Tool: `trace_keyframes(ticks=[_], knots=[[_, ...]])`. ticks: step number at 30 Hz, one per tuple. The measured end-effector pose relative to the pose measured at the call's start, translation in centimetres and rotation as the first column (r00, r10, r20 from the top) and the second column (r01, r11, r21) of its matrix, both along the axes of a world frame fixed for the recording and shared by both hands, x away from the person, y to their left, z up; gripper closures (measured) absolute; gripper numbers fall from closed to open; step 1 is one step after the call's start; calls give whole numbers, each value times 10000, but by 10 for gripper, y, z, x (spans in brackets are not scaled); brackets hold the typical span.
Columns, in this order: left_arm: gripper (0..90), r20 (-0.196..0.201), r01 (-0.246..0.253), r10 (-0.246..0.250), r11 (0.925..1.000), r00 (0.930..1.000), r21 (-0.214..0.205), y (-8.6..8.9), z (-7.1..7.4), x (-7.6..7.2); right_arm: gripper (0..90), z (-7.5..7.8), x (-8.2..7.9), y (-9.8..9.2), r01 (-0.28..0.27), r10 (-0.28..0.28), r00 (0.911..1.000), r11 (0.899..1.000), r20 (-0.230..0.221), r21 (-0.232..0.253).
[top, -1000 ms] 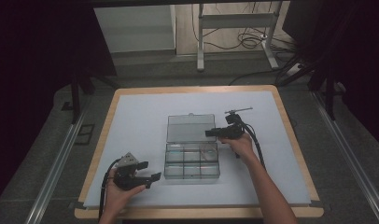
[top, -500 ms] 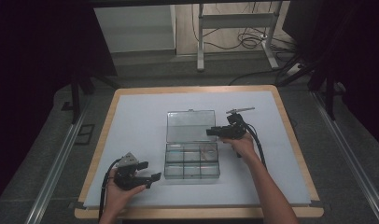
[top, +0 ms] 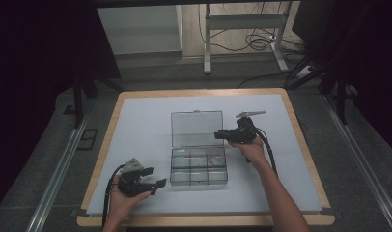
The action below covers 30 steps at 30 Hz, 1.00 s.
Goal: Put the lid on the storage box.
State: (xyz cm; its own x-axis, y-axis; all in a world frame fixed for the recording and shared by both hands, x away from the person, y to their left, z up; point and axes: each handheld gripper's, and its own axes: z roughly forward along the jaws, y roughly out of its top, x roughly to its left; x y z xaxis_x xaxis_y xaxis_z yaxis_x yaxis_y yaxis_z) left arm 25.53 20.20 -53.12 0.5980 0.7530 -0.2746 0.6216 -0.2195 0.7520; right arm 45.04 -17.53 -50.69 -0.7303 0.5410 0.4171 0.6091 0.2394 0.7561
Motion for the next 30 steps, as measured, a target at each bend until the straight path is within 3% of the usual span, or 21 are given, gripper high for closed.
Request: trace_keyframes(ticks=[8, 30], knots=[[236, -9, -2, 2, 10000, 10000, -6, 0, 0, 0, 681, 0, -3, -3, -84, 74, 9993, 9996, 366, 260], [237, 2, -1, 1, 10000, 10000, 14, -1, 0, 0, 719, 6, -15, -4, -274, 255, 9876, 9996, 1548, 106]])
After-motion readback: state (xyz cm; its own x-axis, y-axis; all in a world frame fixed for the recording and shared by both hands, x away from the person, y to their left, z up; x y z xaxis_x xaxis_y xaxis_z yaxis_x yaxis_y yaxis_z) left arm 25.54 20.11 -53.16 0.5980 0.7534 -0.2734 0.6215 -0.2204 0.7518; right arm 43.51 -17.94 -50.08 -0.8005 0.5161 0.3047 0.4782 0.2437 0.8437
